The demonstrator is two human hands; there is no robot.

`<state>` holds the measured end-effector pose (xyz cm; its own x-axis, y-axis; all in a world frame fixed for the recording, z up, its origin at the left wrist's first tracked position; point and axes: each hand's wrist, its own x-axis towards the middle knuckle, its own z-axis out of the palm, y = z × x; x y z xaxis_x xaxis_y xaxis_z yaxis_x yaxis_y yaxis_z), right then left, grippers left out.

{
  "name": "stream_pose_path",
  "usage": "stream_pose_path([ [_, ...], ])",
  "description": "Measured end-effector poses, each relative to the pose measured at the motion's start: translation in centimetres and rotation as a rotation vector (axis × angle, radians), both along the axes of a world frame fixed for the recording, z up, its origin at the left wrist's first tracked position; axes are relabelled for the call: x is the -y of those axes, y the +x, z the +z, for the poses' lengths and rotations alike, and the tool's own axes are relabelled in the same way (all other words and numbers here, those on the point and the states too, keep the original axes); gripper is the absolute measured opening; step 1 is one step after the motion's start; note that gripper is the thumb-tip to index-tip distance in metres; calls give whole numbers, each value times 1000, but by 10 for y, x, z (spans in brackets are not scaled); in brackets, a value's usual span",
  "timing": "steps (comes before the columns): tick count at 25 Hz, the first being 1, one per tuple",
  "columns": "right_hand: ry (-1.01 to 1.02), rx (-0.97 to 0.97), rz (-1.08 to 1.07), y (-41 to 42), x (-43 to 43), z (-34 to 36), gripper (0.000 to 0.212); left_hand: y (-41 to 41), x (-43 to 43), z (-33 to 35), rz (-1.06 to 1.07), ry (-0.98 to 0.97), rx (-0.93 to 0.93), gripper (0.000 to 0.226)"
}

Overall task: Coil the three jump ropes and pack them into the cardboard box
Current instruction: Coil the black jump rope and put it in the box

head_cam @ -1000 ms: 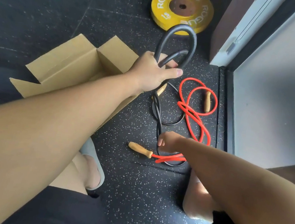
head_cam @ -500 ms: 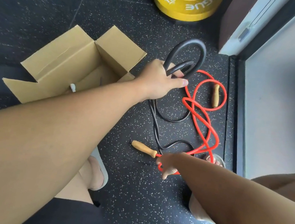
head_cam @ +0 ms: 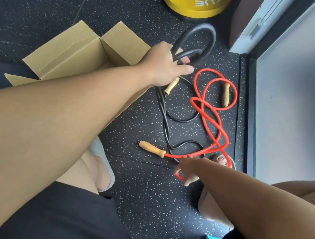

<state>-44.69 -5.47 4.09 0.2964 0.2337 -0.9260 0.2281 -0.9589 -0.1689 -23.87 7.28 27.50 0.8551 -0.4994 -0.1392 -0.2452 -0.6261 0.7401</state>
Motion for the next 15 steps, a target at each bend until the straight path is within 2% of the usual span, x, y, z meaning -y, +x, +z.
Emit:
stream_pose_path([
  [3, -28, 134, -58, -4, -6, -13, 104, -11, 0, -1, -32, -3, -5, 16],
  [9, -93, 269, -14, -25, -20, -36, 117, -13, -1, -15, -63, 34, -40, 15],
  [13, -115, 195, -7, -9, -18, -39, 112, -5, 8, -15, -69, 38, -57, 16],
  [15, -76, 200, -18, -2, -13, -35, 95, -3, 14, -15, -85, 43, -47, 16],
])
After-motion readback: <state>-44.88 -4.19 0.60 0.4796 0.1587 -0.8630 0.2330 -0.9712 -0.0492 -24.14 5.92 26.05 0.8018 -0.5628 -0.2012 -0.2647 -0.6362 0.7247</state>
